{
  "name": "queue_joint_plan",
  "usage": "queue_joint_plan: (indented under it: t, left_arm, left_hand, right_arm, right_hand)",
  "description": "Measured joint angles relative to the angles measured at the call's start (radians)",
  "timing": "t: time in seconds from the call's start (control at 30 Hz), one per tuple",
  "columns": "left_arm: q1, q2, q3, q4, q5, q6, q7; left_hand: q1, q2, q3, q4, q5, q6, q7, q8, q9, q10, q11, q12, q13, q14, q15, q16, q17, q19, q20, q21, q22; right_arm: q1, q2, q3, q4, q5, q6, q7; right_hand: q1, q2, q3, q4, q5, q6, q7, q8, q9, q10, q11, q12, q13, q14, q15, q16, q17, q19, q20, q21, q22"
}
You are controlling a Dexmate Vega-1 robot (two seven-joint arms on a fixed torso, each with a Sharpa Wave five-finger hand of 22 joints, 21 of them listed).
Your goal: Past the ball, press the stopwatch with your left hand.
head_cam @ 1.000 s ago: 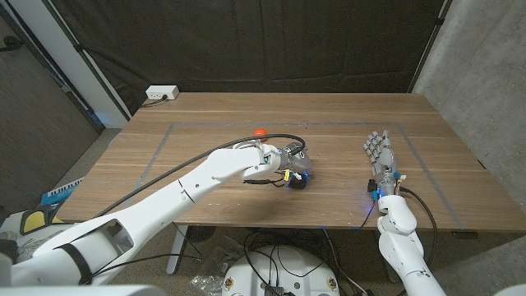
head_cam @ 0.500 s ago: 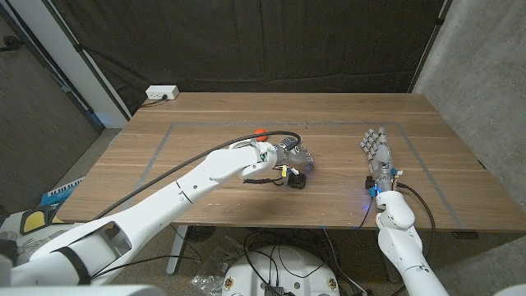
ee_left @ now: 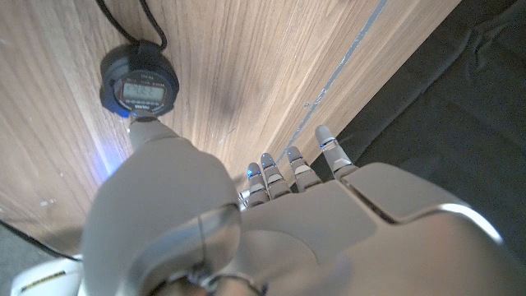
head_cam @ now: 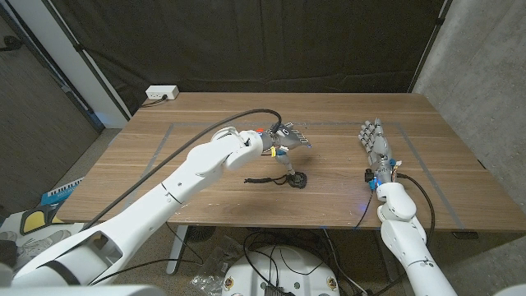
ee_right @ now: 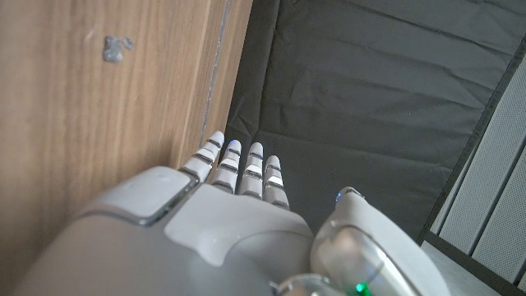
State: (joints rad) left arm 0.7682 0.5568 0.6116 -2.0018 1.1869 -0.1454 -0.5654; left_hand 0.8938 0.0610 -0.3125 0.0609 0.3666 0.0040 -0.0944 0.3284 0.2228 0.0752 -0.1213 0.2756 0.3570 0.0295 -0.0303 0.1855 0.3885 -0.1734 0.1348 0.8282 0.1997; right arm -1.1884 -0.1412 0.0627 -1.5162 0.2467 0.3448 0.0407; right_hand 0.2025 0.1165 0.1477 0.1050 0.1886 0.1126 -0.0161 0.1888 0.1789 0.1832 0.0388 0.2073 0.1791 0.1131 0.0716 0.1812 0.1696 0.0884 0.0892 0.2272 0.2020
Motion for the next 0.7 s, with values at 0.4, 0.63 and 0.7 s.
queue_joint_plan:
  t: [0.4, 0.63, 0.7]
  left_arm:
    - [0.139, 0.017, -0.161, -0.026, -0.215, 0.082, 0.176]
    - [0.2, 0.028, -0.234, -0.009, -0.339, 0.085, 0.281]
    - [0.214, 0.03, -0.252, 0.001, -0.376, 0.078, 0.308]
  left_hand:
    - [-0.136, 0.065, -0.006, 0.08, 0.004, -0.077, -0.036, -0.072, -0.018, -0.053, 0.038, -0.046, -0.039, -0.051, 0.011, 0.004, -0.044, -0.002, 0.005, -0.032, -0.011]
    - [-0.194, 0.083, -0.009, 0.094, -0.012, -0.154, -0.08, -0.124, -0.028, -0.141, 0.042, -0.083, -0.076, -0.125, 0.029, -0.005, -0.084, 0.004, 0.011, -0.068, -0.014]
    - [-0.201, 0.083, -0.004, 0.098, -0.015, -0.169, -0.086, -0.13, -0.028, -0.155, 0.039, -0.087, -0.082, -0.134, 0.033, -0.005, -0.092, 0.003, 0.011, -0.074, -0.014]
  right_arm:
    - [0.001, -0.026, -0.021, -0.075, -0.054, -0.063, -0.006]
    - [-0.009, -0.039, -0.029, -0.128, -0.094, -0.107, -0.022]
    - [-0.016, -0.043, -0.031, -0.149, -0.108, -0.12, -0.03]
  right_hand:
    - [-0.005, -0.005, 0.0, 0.0, 0.0, 0.014, -0.007, 0.001, 0.0, 0.013, 0.002, 0.0, 0.0, 0.005, -0.005, 0.0, 0.0, 0.004, -0.018, 0.0, 0.0]
    - [-0.013, -0.005, 0.0, 0.0, 0.0, 0.02, -0.012, 0.004, 0.0, 0.018, 0.007, 0.0, 0.0, 0.002, -0.009, 0.0, 0.0, 0.004, -0.018, 0.0, 0.0]
    - [-0.013, -0.005, 0.0, 0.0, 0.0, 0.02, -0.012, 0.004, 0.0, 0.018, 0.007, 0.0, 0.0, 0.002, -0.009, 0.0, 0.0, 0.004, -0.018, 0.0, 0.0]
